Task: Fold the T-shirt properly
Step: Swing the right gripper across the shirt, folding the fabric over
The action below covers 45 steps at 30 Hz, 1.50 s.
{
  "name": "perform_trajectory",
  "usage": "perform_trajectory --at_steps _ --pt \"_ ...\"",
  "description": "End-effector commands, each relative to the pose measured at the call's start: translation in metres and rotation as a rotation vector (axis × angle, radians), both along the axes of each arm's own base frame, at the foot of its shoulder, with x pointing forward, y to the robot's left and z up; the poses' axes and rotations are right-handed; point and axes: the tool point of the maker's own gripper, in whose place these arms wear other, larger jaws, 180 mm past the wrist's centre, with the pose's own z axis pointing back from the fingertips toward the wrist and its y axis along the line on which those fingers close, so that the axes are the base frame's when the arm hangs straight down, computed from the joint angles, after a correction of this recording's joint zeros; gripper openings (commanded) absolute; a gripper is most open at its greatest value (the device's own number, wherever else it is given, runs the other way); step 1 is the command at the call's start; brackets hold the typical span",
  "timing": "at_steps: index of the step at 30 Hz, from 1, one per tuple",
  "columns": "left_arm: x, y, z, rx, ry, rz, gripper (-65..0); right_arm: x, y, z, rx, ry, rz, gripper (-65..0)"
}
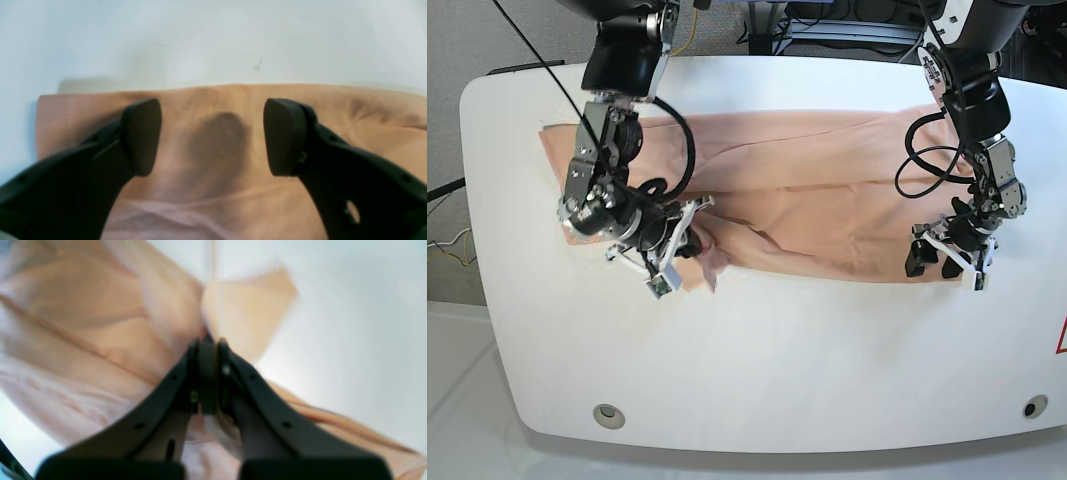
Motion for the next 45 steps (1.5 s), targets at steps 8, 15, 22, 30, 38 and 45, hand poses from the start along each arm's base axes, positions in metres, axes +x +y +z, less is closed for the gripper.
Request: perform_trajectory --at_steps 8,15,22,30,38,45 --pt "0.009 0.006 0.011 0.017 -0.022 0.002 -19.4 -0.017 0.04 0.027 0.101 -0.077 0.091 -65.0" --pt "0.011 0.005 0.012 0.016 -0.024 0.001 -19.4 -0.036 0.083 0.047 0.172 -0.117 0.219 -65.0" --pt "0.012 0.007 0.015 0.016 -0.035 0.005 -19.3 -0.054 0.115 0.052 0.22 -0.114 0.331 -65.0" --pt "0.011 0.007 0.013 0.021 -0.034 0.002 -19.4 -0.068 0.128 0.054 0.236 -0.113 0.401 -65.0" --pt "0.011 0.009 0.013 0.024 -0.03 0.004 -19.8 -0.072 0.115 0.047 0.212 -0.098 0.392 -65.0" --pt "0.012 0.003 0.013 0.026 -0.028 -0.008 -19.7 -0.069 0.1 0.036 0.151 -0.081 0.374 -55.7"
